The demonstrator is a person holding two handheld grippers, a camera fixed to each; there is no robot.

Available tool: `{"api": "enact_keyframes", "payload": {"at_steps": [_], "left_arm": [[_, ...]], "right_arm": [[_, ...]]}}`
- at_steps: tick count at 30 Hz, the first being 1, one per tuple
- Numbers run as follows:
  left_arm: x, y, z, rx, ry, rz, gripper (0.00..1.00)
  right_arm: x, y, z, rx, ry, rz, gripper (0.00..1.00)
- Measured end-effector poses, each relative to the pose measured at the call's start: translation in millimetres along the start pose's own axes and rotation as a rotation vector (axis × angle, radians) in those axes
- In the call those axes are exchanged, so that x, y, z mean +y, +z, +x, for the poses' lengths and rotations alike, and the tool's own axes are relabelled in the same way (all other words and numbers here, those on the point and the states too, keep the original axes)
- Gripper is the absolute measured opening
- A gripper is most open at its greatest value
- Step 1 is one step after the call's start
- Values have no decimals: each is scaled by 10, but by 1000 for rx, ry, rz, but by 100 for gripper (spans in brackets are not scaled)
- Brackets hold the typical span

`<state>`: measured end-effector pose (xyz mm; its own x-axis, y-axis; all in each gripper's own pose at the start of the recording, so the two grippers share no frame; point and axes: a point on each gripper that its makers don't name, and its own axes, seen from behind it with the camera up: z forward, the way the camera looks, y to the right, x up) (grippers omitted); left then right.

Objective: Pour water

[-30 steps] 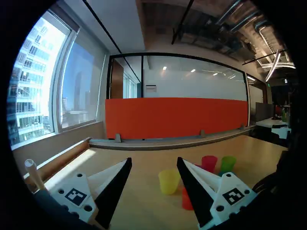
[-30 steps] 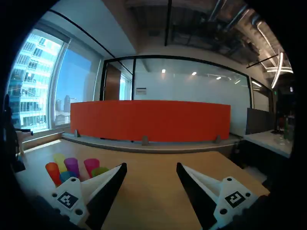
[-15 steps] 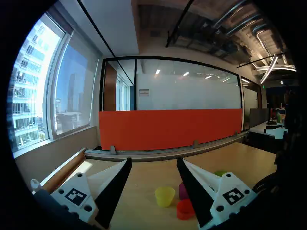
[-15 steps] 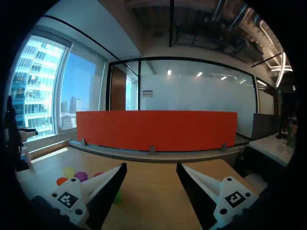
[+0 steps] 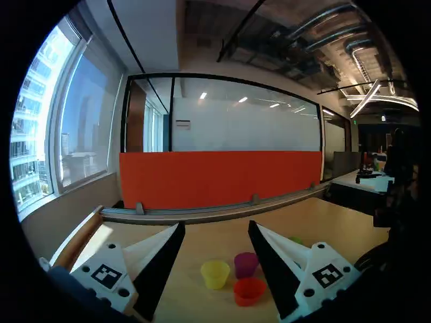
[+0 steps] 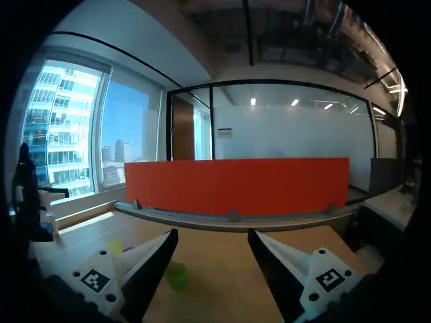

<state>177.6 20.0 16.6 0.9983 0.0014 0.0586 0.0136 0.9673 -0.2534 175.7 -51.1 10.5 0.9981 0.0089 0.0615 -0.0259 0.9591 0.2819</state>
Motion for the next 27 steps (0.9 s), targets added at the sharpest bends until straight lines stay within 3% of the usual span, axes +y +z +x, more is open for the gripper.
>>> {"api": "enact_keyframes", "payload": {"at_steps": [15,27], "left_arm": [[378,-44,51,-21,-27,-203,87],[572,-79,21,-39,12,-303,87]], "right_arm": [[-426,-52,186,5,-60,204,100],[-530,-21,131,-49,-97,256,100]]}}
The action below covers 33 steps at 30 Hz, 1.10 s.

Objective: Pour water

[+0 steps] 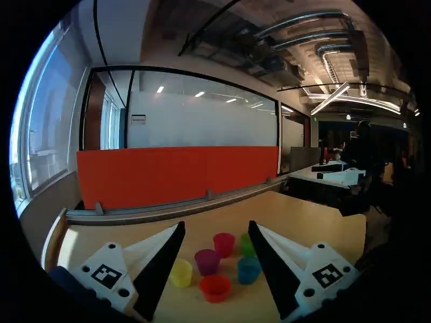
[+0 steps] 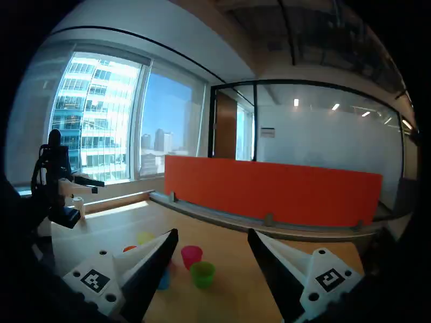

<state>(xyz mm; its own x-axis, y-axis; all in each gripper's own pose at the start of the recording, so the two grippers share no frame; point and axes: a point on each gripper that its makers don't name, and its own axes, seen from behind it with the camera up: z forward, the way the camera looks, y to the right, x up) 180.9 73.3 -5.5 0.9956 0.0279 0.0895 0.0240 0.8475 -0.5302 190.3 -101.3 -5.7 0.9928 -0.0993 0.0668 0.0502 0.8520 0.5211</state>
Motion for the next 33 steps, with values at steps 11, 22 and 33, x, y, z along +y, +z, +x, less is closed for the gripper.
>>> {"api": "enact_keyframes", "payload": {"at_steps": [11,22,33], "left_arm": [[103,49,-218,-61,22,-57,87],[214,103,-416,-115,52,-113,87],[346,212,-664,-175,83,-165,87]], "right_arm": [[-45,34,-148,-72,-20,36,100],[-64,52,-222,-104,-29,51,100],[-84,62,-365,-133,-26,65,100]]}}
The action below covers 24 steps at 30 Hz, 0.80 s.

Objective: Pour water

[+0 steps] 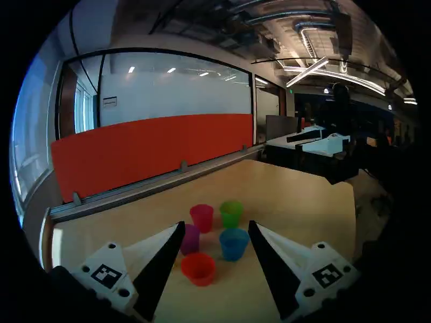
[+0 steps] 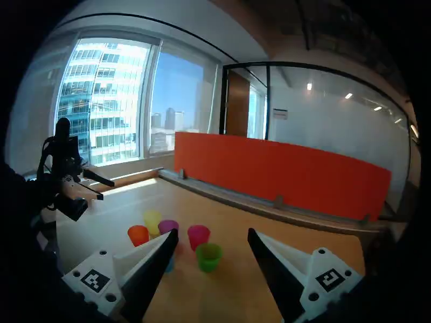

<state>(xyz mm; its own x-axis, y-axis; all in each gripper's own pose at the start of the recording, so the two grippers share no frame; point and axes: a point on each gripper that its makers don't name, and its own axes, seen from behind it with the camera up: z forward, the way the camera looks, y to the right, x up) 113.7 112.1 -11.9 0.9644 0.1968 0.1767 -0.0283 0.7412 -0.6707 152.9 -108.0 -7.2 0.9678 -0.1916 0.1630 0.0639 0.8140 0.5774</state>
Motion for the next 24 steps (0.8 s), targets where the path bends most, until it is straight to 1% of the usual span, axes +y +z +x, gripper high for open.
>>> {"api": "enact_keyframes", "payload": {"at_steps": [5,11,18,24], "left_arm": [[51,89,-107,-34,18,-21,87],[114,206,-247,-70,24,-48,87],[149,381,-463,-115,29,-54,87],[196,527,-636,-152,42,-70,87]], "right_arm": [[12,28,-23,-6,1,0,100],[42,74,-62,-7,4,-3,100],[81,142,-136,-16,1,-7,100],[82,205,-159,-23,2,-3,100]]}}
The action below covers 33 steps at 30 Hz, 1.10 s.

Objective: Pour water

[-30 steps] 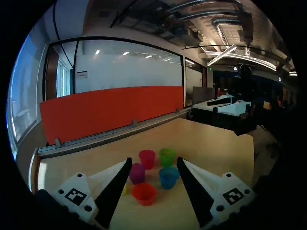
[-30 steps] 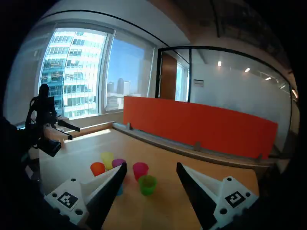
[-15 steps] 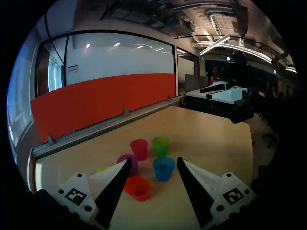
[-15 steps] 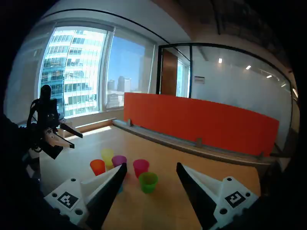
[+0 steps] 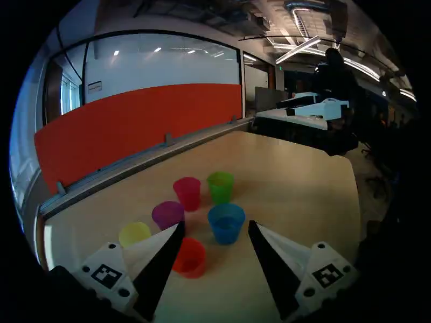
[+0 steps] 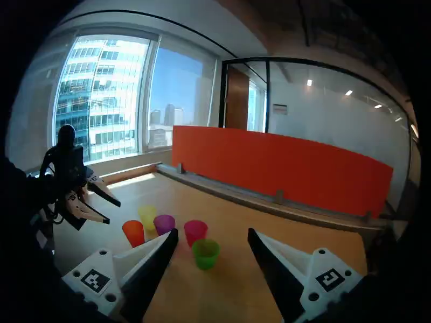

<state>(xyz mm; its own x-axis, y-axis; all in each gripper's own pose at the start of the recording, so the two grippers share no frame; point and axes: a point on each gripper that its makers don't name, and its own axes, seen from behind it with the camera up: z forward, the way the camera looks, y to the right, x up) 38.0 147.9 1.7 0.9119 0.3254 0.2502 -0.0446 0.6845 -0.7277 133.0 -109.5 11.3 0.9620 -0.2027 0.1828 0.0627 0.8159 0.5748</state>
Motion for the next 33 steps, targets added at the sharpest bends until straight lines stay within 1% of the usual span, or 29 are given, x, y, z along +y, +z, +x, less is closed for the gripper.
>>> {"api": "enact_keyframes", "payload": {"at_steps": [9,15,21,27,33], "left_arm": [[64,248,-172,-51,12,-23,87],[60,403,-282,-84,16,-27,87],[86,553,-397,-121,15,-38,87],[104,705,-468,-145,23,-35,87],[113,849,-546,-174,19,-28,87]], "right_arm": [[37,82,-34,-2,3,3,100],[62,134,-57,-6,6,4,100],[60,176,-50,-10,4,4,100],[59,199,-45,-10,3,5,100],[72,208,-61,-14,2,4,100]]}}
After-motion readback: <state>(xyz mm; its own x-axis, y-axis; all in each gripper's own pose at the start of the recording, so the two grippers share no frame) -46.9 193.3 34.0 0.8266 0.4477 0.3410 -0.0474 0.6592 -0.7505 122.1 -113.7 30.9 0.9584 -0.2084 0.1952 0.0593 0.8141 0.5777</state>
